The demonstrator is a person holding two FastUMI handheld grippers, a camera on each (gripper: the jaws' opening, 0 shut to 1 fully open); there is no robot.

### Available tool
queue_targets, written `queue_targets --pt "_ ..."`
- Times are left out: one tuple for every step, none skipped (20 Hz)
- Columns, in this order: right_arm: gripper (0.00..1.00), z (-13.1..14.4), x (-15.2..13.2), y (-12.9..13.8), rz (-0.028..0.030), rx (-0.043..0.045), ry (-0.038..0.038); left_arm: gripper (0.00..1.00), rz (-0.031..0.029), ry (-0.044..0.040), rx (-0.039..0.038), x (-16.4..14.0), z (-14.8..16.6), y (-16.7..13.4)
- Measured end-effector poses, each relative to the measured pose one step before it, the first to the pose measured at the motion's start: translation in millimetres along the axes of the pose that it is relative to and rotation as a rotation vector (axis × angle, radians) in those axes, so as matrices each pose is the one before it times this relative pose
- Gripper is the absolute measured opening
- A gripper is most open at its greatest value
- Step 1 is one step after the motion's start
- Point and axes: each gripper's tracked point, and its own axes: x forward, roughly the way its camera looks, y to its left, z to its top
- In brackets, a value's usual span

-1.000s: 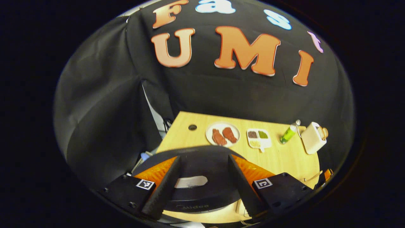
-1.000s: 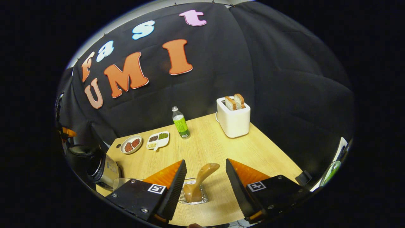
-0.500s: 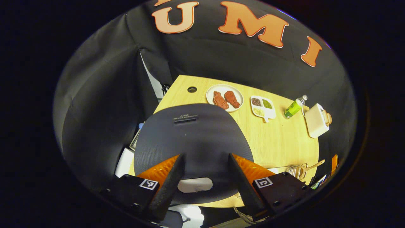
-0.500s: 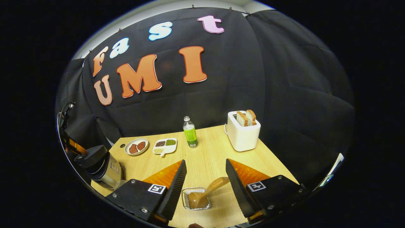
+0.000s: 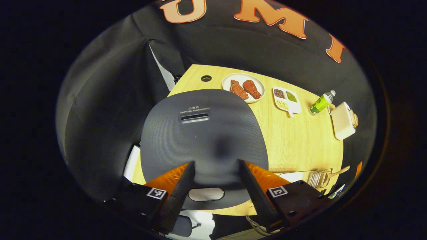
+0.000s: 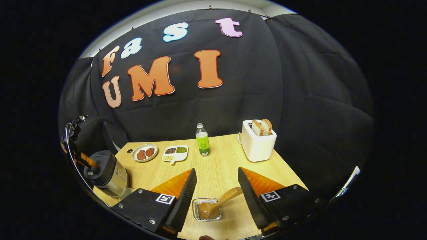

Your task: Close the left gripper, press the button to open the rice cooker; take a wooden spoon from the chopstick holder with the right hand, scoop a spoonful of rice and pour it into the rice cooker, then put the wooden spoon back into the chopstick holder.

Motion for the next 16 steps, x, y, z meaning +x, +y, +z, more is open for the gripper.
queue_targets --pt "0.78 0.32 0.94 1.54 0.00468 0.00344 -0.00047 0.87 0.00383 -0.01434 0.00061 0.73 0.55 -2.41" --pt "0.78 1.5 0.54 1.32 0.00181 0.00096 -0.00171 0.87 0.00155 -0.00774 0.00243 -0.36 0.22 -1.17" --pt "0.78 1.36 0.16 1.65 0.00594 -0.00245 -0.00284 1.0 0.00261 -0.01449 0.00313 -1.03 0.49 0.03" --pt "0.78 2.19 -0.21 2.05 0.00352 -0.00584 -0.00513 0.95 0.00037 -0.01458 0.00398 -0.43 0.41 -0.81" --pt "0.78 3.9 -0.25 0.89 0.00435 -0.00669 -0.00687 0.87 -0.00307 -0.02299 0.00541 -0.97 0.45 -1.79" --pt "0.78 4.41 -0.63 1.79 0.00398 -0.00544 -0.00895 0.89 -0.00734 -0.02509 0.01222 0.56 1.73 -1.85" --pt "0.78 5.39 -0.5 2.15 0.00478 -0.00509 -0.0108 0.89 0.00017 -0.02879 0.01765 -1.6 0.33 -0.25" --pt "0.78 6.59 -0.51 2.99 0.00575 -0.00662 -0.01437 0.9 0.01385 -0.04215 0.03192 -2.92 4.21 1.58" --pt "0.78 6.99 -0.95 2.29 0.00399 -0.0087 -0.01729 0.9 0.01775 -0.06381 0.03806 -4.84 7.37 2.2" --pt "0.78 7.72 -0.88 2.94 0.003 -0.00935 -0.01988 0.91 -0.0011 -0.05968 0.01944 -7.35 10.71 -1.71" --pt "0.78 8.13 -0.93 3.79 0.00339 -0.00745 -0.02104 0.93 -0.00898 -0.07626 0.00899 -9.35 16.45 -2.48" --pt "0.78 8.54 -0.86 4.91 0.0048 -0.00559 -0.02336 0.89 -0.00582 -0.06193 0.00329 -9.47 15.91 -4.2" --pt "0.78 7.79 -0.45 2.96 0.00537 -0.0066 -0.02147 0.89 -0.00493 -0.05985 -0.0016 -9.27 15.57 -3.57" --pt "0.78 8.48 -1.67 4.22 0.00634 -0.00811 -0.02075 0.93 -0.00167 -0.06323 -0.00119 -10.0 14.99 -0.74" --pt "0.78 8.88 -0.42 6.48 0.01154 -0.00677 -0.02335 0.94 0.00276 -0.05847 0.00378 -7.87 16.4 -0.21" --pt "0.78 8.94 -0.75 5.12 0.00993 -0.00342 -0.02362 0.92 0.00353 -0.0532 0.00547 -10.38 14.07 -0.14"
